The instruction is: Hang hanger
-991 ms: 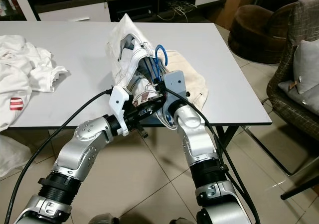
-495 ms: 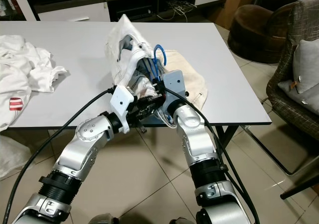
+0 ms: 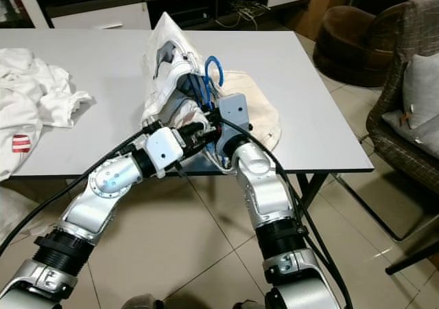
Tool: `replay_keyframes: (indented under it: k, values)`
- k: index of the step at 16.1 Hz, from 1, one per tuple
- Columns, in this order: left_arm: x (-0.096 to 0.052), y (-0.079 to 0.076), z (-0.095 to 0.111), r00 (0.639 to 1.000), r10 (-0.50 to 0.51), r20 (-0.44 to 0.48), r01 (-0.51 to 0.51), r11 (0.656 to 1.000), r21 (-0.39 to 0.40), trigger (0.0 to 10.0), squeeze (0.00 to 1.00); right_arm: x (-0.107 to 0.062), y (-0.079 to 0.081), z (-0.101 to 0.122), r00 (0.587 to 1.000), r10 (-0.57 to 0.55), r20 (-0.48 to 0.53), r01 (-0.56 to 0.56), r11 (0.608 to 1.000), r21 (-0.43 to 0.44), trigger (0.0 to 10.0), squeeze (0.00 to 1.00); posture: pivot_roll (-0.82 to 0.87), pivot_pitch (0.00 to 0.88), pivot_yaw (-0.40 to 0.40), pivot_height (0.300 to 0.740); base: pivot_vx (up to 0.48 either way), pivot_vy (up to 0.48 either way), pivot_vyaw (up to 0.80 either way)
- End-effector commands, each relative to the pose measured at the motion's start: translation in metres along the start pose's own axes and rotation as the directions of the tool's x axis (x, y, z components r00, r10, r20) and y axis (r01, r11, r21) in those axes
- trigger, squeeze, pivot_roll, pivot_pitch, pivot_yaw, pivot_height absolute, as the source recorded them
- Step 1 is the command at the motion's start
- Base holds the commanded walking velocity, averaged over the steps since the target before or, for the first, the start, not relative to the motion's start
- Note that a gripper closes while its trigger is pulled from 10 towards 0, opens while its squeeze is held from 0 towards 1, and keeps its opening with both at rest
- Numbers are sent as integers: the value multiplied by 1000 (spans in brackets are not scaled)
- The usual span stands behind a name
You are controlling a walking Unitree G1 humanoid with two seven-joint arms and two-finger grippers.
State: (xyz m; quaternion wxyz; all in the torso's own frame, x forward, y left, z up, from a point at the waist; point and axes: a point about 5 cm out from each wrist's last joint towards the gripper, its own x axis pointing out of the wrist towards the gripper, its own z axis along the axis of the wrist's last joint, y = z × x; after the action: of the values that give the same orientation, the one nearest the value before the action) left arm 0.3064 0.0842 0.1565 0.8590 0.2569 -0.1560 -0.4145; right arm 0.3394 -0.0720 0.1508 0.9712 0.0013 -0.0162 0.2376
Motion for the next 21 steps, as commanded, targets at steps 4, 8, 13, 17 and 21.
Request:
replay_keyframes:
  k: [4, 8, 13, 17, 21]
  values:
    - [1, 21, 20, 986, 92, 136, -105, 990, 90, 10000, 0, -4, -5, -13, 998, -12, -68, 13, 1000, 14, 10000, 0, 64, 0, 1, 740, 0, 0, 0]
    - [-2, 29, 26, 975, 131, 178, -153, 982, 111, 10000, 0, -4, 0, -11, 995, 36, -90, -23, 989, 146, 10000, 0, 64, 0, 0, 740, 0, 0, 0]
    - [-6, 36, 34, 959, 164, 232, -194, 974, 114, 10000, 0, 1, 5, 16, 989, 127, -72, -114, 981, 160, 10000, 0, 62, 0, 0, 740, 0, 0, 0]
    - [-5, 42, 49, 938, 180, 296, -221, 969, 111, 10000, 0, -4, -3, 29, 965, 231, -122, -241, 968, -69, 10000, 0, 61, 0, 0, 740, 0, 0, 0]
    - [-9, 49, 59, 924, 195, 328, -234, 969, 83, 10000, 0, -11, 6, 31, 925, 357, -130, -366, 929, -57, 10000, 0, 63, 0, -3, 740, 0, 0, 0]
